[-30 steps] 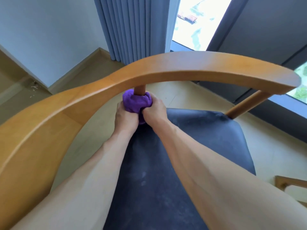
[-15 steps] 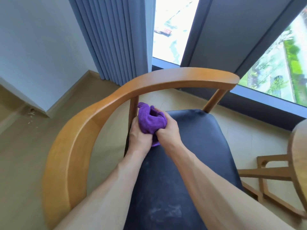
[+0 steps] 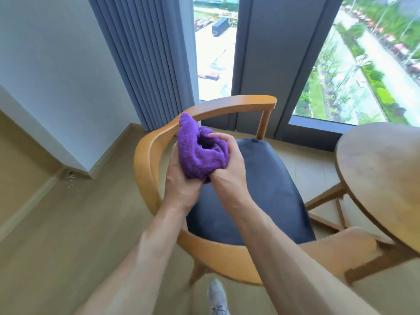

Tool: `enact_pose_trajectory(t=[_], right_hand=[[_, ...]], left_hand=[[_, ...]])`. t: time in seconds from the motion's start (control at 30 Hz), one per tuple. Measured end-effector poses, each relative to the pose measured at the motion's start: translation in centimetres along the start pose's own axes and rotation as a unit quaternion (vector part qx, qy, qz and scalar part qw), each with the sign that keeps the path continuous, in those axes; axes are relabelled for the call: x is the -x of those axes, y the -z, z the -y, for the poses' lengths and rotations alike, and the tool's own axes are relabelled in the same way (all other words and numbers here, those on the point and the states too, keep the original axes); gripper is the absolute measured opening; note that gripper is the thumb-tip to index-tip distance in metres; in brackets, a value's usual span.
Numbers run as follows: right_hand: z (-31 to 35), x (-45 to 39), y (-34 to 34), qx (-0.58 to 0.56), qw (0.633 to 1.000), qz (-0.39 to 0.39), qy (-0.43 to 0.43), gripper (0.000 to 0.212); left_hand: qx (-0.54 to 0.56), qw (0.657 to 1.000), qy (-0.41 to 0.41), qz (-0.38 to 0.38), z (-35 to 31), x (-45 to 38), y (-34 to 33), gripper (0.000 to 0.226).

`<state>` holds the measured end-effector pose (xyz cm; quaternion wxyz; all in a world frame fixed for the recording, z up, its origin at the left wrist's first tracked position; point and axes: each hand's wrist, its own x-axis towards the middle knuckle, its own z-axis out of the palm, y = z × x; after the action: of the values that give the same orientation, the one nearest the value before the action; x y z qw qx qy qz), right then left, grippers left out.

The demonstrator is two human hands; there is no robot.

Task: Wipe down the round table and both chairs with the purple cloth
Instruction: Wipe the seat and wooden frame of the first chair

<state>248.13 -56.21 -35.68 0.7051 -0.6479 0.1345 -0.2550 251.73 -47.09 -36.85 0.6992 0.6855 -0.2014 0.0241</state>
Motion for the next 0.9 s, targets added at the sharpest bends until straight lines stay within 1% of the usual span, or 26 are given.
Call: enact_pose_trajectory(t=[0.1,0.17,0.27,0.37,0.47,0.57,0.67,0.73,0.8,0.9], right_hand=[[2.9,5.4,-1.7,-0.032,0.999,-0.024,0.019,0.053],[3.6,8.9,-3.1,-0.052,0.998,-0.029,0.021,0.053],[3.2,13.0,-4.9,-0.066,0.997,-0.035,0.017,0.057],[2.1,16.0,-5.8,-0.058,0.996,-0.068,0.01,0.054],[0.4,18.3,-6.6,-0.032,0.991,-0.126,-0.004,0.055],[-1.8,20.8,-7.6,-0.006,0.979,-0.205,-0.01,0.06],[-4.2,23.6,-9.1,0.039,0.947,-0.318,-0.009,0.063],[-5.7,25.3,-10.0,0.056,0.92,-0.388,-0.006,0.06],[-7.7,26.7,-10.6,0.07,0.9,-0.43,-0.016,0.056],[-10.7,28.1,-10.5,0.067,0.885,-0.456,-0.065,0.051]], left_hand=[[-0.008,1.0,-0.016,-0.017,-4.3,3.8,2.8,0.049],[-0.029,0.999,-0.011,-0.02,-6.0,6.3,4.8,0.047],[-0.024,1.0,-0.003,-0.016,-6.5,9.7,7.5,0.042],[-0.007,1.0,0.0,-0.008,-6.0,12.0,9.0,0.04],[0.014,1.0,0.015,0.021,-4.0,13.7,10.0,0.036],[0.005,0.999,0.045,0.031,-1.4,15.5,10.9,0.028],[0.021,0.994,0.088,0.056,0.9,18.2,11.7,0.03],[0.042,0.992,0.109,0.053,2.7,20.4,12.4,0.034],[0.054,0.988,0.135,0.044,4.7,22.3,13.0,0.034],[0.088,0.976,0.187,0.063,7.5,24.2,13.3,0.018]])
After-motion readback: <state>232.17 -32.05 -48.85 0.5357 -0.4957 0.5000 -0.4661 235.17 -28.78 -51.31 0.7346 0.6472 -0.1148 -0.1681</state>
